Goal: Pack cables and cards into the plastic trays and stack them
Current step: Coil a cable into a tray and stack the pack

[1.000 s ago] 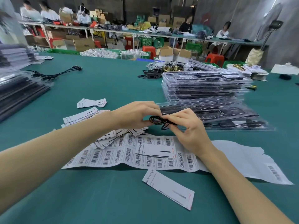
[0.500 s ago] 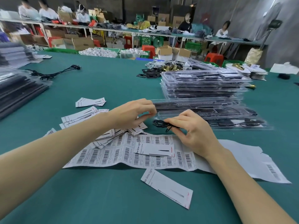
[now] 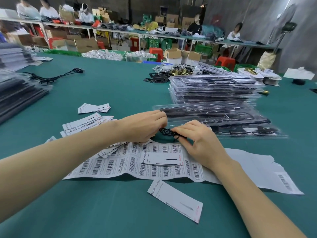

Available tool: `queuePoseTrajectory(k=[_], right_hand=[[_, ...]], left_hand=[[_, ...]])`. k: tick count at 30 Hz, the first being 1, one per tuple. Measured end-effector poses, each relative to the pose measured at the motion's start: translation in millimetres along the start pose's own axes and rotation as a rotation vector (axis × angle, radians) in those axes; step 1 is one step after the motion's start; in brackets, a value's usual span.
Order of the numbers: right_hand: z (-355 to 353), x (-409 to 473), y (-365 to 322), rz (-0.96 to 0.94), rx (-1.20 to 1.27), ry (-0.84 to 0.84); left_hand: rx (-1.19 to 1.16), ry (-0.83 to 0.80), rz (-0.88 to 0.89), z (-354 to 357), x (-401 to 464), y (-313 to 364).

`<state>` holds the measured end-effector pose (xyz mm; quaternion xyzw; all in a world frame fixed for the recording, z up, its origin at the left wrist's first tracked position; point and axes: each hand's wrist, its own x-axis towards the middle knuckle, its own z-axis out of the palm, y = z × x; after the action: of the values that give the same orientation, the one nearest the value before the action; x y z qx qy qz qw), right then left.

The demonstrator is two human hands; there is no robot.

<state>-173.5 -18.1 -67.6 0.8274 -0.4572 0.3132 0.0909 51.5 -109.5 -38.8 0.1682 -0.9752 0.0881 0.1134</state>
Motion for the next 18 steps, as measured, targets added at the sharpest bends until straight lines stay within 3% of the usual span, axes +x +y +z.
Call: queuePoseTrajectory(k=[18], right_hand=[[-2.6, -1.4, -10.2, 0.087, -0.041, 0.036]], left_hand=[[0.005, -0.181, -0.182, -17.9, 27.5, 4.3]])
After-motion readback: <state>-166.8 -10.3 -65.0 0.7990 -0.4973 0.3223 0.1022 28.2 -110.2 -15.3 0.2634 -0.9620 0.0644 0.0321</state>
